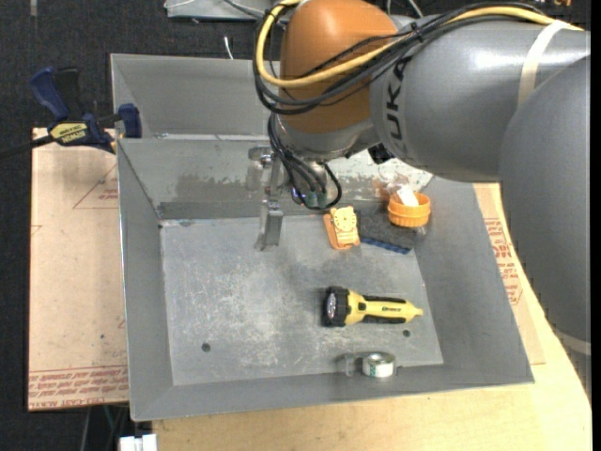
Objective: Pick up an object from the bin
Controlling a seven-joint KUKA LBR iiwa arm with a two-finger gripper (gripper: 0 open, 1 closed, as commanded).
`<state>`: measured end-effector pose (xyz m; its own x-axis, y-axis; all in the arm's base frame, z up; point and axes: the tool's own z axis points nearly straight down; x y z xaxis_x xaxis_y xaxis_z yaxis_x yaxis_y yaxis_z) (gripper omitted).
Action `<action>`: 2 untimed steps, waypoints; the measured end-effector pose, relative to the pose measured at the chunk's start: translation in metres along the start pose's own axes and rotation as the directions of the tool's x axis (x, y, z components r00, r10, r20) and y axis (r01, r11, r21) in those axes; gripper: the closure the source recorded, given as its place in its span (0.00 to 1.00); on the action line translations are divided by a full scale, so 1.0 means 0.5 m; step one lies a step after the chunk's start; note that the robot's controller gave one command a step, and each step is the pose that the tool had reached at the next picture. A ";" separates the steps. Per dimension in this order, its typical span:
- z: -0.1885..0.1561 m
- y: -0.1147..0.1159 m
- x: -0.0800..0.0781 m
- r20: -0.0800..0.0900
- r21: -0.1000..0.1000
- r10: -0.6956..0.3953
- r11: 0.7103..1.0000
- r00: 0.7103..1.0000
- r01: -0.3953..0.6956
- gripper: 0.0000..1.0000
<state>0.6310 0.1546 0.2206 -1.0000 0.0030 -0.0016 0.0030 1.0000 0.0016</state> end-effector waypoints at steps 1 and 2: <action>0.000 0.000 0.000 0.000 0.000 0.000 1.000 1.000 0.000 1.00; 0.000 0.000 0.000 0.000 0.000 0.000 1.000 1.000 0.000 1.00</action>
Offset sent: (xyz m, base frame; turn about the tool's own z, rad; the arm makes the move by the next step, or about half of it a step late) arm 0.0000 0.0000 0.0000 0.0000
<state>0.6310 0.1545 0.2206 -1.0000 0.0031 -0.0016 0.0031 1.0000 0.0016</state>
